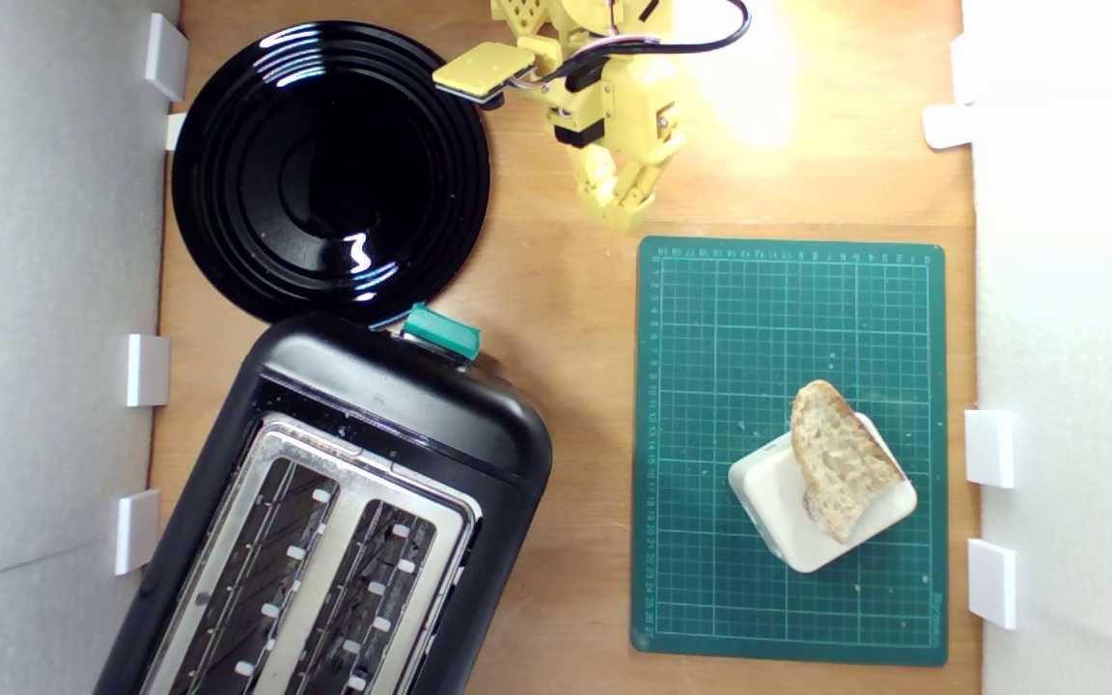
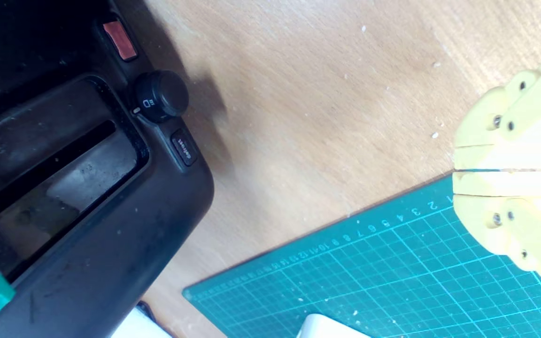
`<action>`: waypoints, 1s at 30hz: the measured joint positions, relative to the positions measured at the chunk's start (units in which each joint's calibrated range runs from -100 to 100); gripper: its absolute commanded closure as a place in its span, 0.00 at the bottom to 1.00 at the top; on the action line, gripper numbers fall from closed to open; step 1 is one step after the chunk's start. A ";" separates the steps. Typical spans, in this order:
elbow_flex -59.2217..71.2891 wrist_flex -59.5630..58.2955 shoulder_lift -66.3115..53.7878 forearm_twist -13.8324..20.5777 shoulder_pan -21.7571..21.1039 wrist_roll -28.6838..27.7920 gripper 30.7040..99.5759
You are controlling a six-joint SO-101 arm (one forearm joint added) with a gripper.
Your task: Pick bread and place in toaster
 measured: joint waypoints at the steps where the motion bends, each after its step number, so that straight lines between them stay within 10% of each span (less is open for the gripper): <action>1: 0.00 0.00 0.00 0.00 0.00 0.00 0.96; 30: -0.46 -15.08 12.85 -4.26 0.09 -0.72 0.95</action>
